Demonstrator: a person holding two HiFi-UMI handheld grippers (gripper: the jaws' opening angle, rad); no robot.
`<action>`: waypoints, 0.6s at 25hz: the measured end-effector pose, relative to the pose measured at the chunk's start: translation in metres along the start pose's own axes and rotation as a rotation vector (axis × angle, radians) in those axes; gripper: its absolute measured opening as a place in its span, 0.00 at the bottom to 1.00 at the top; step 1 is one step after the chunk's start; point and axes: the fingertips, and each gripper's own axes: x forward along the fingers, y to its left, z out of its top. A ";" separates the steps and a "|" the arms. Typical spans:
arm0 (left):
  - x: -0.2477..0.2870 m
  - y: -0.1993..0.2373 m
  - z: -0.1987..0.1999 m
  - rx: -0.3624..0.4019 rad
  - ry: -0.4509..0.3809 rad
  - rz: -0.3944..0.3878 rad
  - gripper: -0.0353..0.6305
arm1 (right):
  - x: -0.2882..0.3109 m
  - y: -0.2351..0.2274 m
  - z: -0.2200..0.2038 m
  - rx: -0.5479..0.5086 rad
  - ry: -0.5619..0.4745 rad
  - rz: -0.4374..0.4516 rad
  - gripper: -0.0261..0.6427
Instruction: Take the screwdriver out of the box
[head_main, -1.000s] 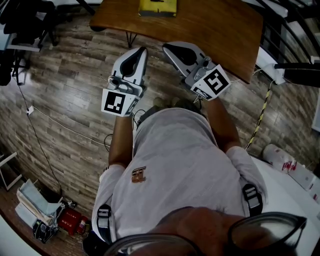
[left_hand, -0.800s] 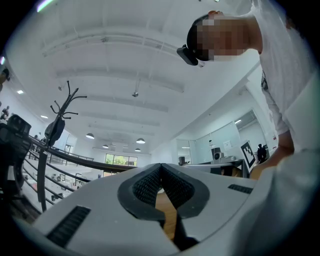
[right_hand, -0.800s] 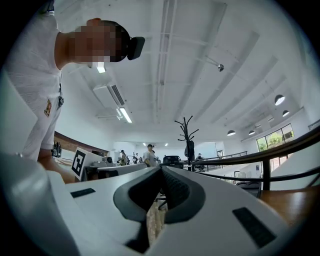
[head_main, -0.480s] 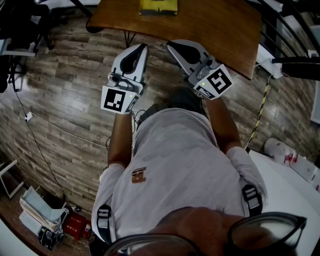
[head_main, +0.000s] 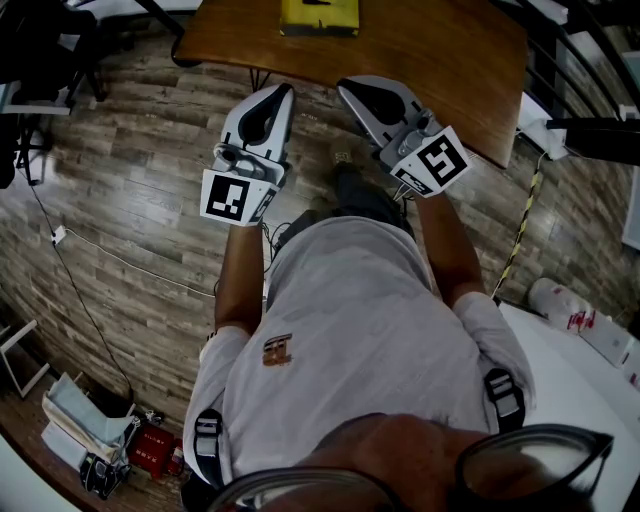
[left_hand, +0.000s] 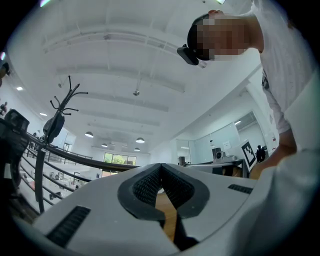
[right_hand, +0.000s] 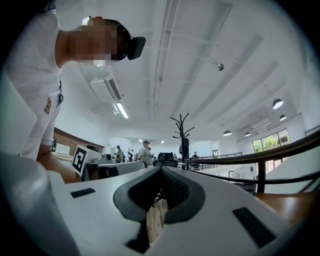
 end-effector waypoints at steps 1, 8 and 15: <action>0.003 0.000 0.002 0.003 0.001 0.001 0.08 | 0.000 -0.003 0.003 -0.002 0.000 0.001 0.09; 0.011 -0.018 0.024 0.025 0.002 0.000 0.08 | -0.019 -0.010 0.028 -0.033 -0.003 -0.012 0.09; -0.060 -0.168 0.105 0.040 -0.016 -0.036 0.08 | -0.146 0.099 0.110 -0.103 0.009 -0.054 0.09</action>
